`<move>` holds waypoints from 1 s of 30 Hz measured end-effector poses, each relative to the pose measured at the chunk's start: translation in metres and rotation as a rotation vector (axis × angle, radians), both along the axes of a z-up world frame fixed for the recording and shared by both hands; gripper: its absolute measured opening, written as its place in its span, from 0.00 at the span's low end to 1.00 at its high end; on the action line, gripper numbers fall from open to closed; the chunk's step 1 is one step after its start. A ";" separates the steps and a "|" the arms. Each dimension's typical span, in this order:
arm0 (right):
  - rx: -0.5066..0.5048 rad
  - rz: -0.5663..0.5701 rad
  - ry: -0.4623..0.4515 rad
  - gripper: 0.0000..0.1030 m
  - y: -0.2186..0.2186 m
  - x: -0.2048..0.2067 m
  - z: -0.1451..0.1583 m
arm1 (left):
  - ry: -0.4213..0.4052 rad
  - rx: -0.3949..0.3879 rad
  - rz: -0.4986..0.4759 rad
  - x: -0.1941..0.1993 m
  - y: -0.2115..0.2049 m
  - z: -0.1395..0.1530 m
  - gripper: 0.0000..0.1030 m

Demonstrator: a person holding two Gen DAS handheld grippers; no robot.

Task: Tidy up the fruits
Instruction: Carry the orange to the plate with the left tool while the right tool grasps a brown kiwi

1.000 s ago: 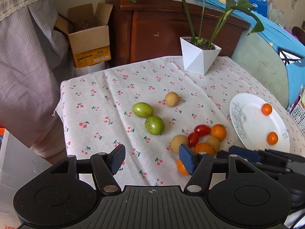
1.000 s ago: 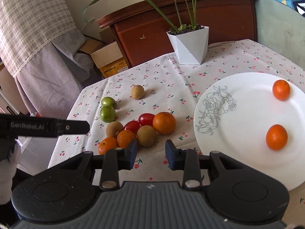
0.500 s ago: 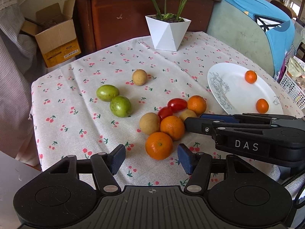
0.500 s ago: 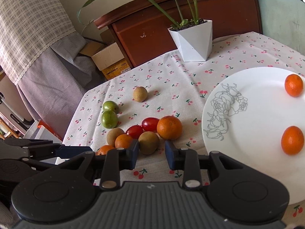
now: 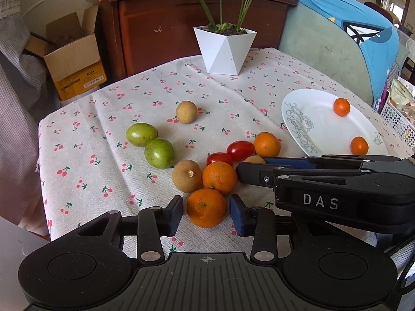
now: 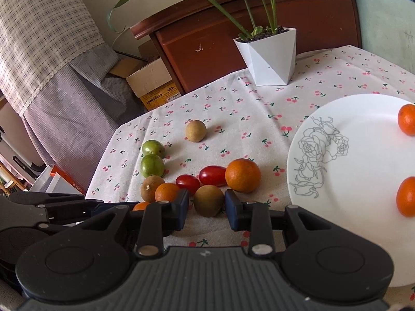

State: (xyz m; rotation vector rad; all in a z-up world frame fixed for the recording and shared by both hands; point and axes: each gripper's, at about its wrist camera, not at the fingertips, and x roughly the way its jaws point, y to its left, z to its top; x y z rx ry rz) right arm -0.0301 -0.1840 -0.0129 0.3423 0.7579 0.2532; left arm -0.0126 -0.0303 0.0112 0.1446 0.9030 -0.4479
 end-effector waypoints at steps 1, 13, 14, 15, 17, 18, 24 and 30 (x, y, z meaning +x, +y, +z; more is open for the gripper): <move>0.001 0.000 0.004 0.26 0.000 0.000 0.000 | -0.002 0.000 -0.003 0.000 0.000 0.000 0.30; 0.013 -0.007 -0.012 0.25 -0.004 -0.005 0.008 | -0.011 -0.007 -0.026 -0.007 -0.003 0.007 0.28; 0.013 -0.004 -0.016 0.25 -0.004 -0.005 0.010 | -0.010 -0.006 -0.027 -0.007 -0.003 0.009 0.28; 0.013 -0.002 -0.021 0.25 -0.004 -0.006 0.011 | -0.010 -0.005 -0.029 -0.008 -0.003 0.010 0.28; 0.015 0.000 -0.033 0.25 -0.005 -0.008 0.015 | -0.010 -0.007 -0.034 -0.010 -0.004 0.013 0.28; 0.019 -0.002 -0.041 0.25 -0.006 -0.009 0.018 | -0.012 -0.010 -0.036 -0.011 -0.005 0.015 0.28; 0.025 -0.024 -0.069 0.25 -0.014 -0.013 0.027 | -0.033 -0.046 -0.036 -0.013 -0.008 0.029 0.28; 0.035 -0.082 -0.101 0.25 -0.033 -0.017 0.039 | -0.042 -0.074 -0.020 -0.009 -0.016 0.035 0.28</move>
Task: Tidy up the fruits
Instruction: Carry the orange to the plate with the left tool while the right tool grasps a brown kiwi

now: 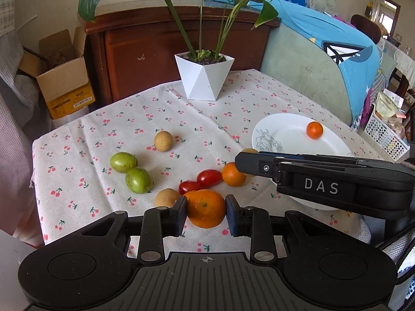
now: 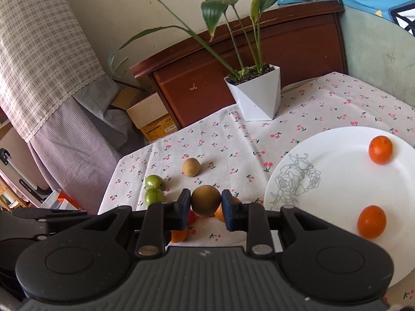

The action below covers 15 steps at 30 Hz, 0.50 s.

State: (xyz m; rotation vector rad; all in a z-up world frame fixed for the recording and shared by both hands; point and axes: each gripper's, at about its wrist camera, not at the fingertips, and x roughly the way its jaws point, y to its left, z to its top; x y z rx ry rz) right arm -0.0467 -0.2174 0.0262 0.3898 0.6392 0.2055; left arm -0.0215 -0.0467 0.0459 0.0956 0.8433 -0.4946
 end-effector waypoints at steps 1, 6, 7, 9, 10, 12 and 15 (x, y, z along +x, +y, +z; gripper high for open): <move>0.003 -0.011 -0.007 0.25 -0.004 -0.001 0.003 | -0.003 -0.006 0.003 0.001 -0.001 0.001 0.28; -0.003 -0.060 -0.031 0.25 -0.019 -0.005 0.012 | -0.017 -0.035 -0.004 0.003 -0.014 0.007 0.28; -0.007 -0.071 -0.034 0.25 -0.022 -0.006 0.013 | -0.018 -0.038 -0.004 0.003 -0.017 0.007 0.28; -0.008 -0.095 -0.037 0.25 -0.029 -0.009 0.014 | -0.017 -0.052 -0.006 0.005 -0.022 0.008 0.28; -0.007 -0.109 -0.037 0.25 -0.033 -0.009 0.015 | -0.016 -0.059 -0.008 0.005 -0.024 0.008 0.28; -0.004 -0.143 -0.041 0.25 -0.041 -0.012 0.016 | -0.013 -0.075 -0.014 0.007 -0.029 0.008 0.28; 0.007 -0.206 -0.039 0.25 -0.057 -0.016 0.017 | -0.007 -0.102 -0.026 0.009 -0.039 0.008 0.28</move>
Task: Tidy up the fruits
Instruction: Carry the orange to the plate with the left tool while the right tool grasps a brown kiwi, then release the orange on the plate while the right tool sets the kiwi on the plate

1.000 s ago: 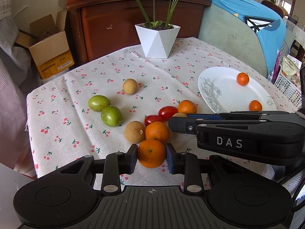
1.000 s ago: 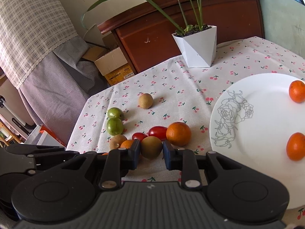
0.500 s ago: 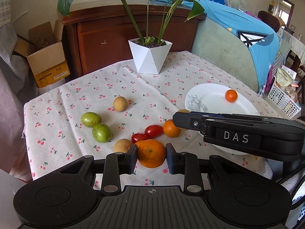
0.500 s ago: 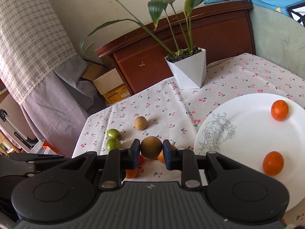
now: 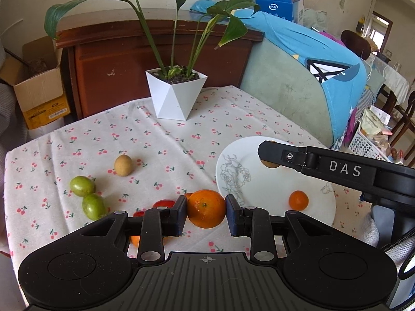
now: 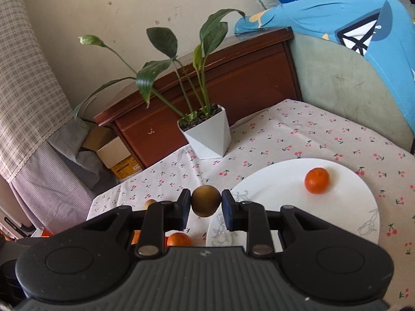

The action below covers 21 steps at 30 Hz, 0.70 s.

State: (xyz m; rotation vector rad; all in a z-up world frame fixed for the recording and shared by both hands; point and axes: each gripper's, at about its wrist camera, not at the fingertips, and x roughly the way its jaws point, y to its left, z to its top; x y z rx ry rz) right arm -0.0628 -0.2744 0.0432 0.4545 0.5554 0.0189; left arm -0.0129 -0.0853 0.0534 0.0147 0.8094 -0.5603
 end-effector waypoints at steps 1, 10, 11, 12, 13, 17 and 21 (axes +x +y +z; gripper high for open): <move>0.004 -0.019 0.001 0.25 -0.005 -0.001 0.000 | 0.001 -0.008 -0.003 0.001 -0.004 -0.001 0.28; 0.043 -0.170 0.054 0.25 -0.043 -0.011 -0.009 | 0.017 -0.034 -0.050 0.003 -0.038 -0.010 0.28; 0.047 -0.177 0.061 0.25 -0.045 -0.012 -0.010 | 0.017 -0.032 -0.059 0.002 -0.042 -0.011 0.28; 0.053 -0.186 0.070 0.25 -0.047 -0.012 -0.013 | 0.017 -0.031 -0.069 0.002 -0.046 -0.013 0.28; 0.058 -0.195 0.079 0.25 -0.048 -0.012 -0.015 | 0.018 -0.030 -0.076 0.001 -0.049 -0.014 0.28; 0.083 -0.229 0.123 0.25 -0.053 -0.013 -0.022 | 0.037 -0.025 -0.097 0.001 -0.061 -0.024 0.28; 0.087 -0.256 0.157 0.25 -0.055 -0.013 -0.028 | 0.053 -0.015 -0.112 0.000 -0.069 -0.032 0.28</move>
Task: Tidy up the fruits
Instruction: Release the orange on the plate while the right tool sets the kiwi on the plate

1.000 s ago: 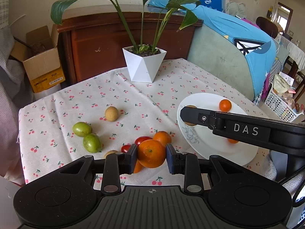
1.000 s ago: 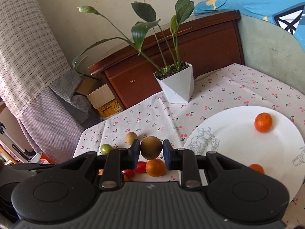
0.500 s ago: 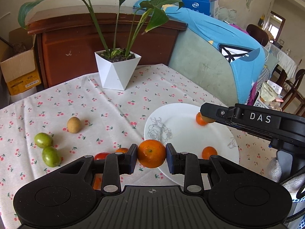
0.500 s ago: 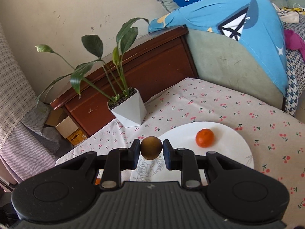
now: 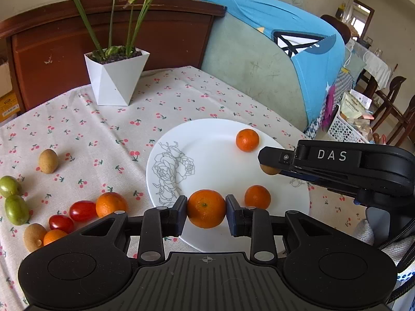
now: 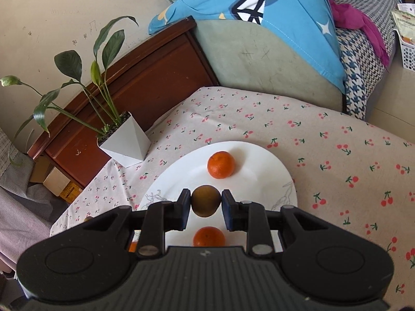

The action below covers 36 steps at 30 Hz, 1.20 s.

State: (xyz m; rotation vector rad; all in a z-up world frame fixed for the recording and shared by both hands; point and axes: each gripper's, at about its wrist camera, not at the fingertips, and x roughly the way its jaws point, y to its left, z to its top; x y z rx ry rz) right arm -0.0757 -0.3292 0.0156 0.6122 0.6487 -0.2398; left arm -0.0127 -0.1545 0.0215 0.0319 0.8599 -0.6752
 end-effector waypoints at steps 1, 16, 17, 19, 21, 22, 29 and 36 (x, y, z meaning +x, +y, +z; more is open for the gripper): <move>0.006 -0.002 0.006 0.25 -0.001 0.000 -0.001 | 0.003 -0.001 -0.004 0.000 -0.002 -0.001 0.28; 0.037 -0.034 -0.008 0.42 -0.002 0.000 0.002 | -0.027 -0.009 0.014 -0.006 -0.001 0.017 0.49; 0.038 -0.032 -0.005 0.47 -0.001 0.001 0.002 | -0.020 -0.006 0.016 -0.006 0.000 0.017 0.49; 0.041 -0.027 -0.003 0.49 0.000 0.001 0.001 | -0.006 0.003 0.023 -0.005 0.001 0.016 0.49; 0.038 -0.018 -0.001 0.49 0.003 0.002 0.000 | 0.011 0.012 0.031 -0.004 0.003 0.013 0.49; 0.036 -0.012 -0.001 0.49 0.004 0.003 0.000 | 0.014 0.017 0.034 -0.003 0.003 0.012 0.49; -0.001 0.045 -0.026 0.50 0.016 0.006 0.007 | 0.029 0.030 0.059 -0.001 0.014 0.014 0.51; -0.061 0.128 -0.053 0.51 0.034 0.011 0.013 | 0.003 0.027 0.176 0.014 0.051 0.028 0.51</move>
